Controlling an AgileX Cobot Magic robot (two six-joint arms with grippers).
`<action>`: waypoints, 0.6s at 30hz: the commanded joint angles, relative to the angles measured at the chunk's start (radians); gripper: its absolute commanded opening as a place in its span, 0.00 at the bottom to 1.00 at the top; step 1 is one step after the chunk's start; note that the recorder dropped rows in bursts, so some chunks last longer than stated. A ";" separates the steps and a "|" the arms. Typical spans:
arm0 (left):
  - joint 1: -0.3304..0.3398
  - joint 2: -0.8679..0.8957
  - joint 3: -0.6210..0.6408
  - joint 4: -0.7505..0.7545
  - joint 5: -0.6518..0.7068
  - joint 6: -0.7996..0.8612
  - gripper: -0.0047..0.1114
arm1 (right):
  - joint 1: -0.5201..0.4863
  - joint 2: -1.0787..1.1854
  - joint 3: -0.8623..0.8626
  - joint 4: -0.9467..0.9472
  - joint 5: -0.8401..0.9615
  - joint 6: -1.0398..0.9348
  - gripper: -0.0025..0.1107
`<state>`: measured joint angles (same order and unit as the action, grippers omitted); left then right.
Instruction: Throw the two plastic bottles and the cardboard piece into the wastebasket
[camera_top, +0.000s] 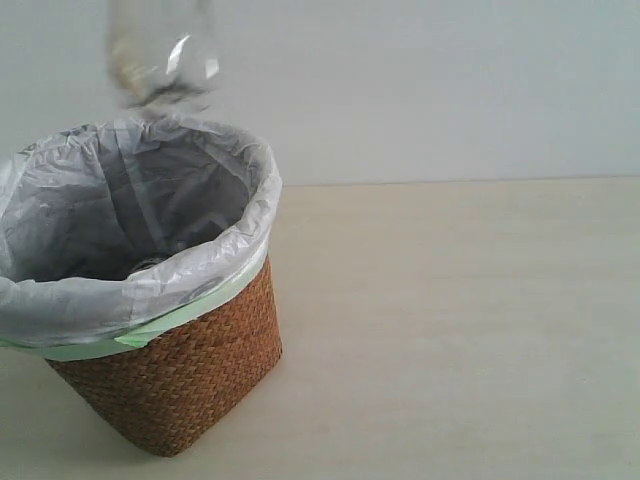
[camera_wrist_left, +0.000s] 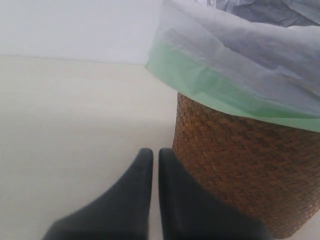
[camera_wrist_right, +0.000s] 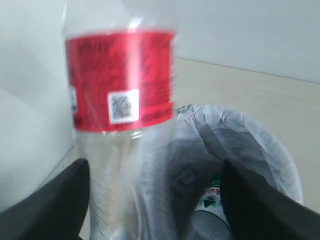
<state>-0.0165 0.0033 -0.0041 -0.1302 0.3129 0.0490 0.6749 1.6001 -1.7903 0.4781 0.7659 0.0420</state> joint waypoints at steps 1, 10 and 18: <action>0.001 -0.003 0.004 0.003 -0.003 -0.005 0.07 | 0.008 0.070 -0.071 -0.262 0.173 0.151 0.52; 0.001 -0.003 0.004 0.003 -0.003 -0.005 0.07 | -0.005 0.087 -0.071 -0.578 0.384 0.198 0.18; 0.001 -0.003 0.004 0.003 -0.003 -0.005 0.07 | -0.003 0.035 0.050 -0.678 0.402 0.212 0.09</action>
<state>-0.0165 0.0033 -0.0041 -0.1302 0.3129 0.0490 0.6777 1.6789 -1.8120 -0.1830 1.1957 0.2473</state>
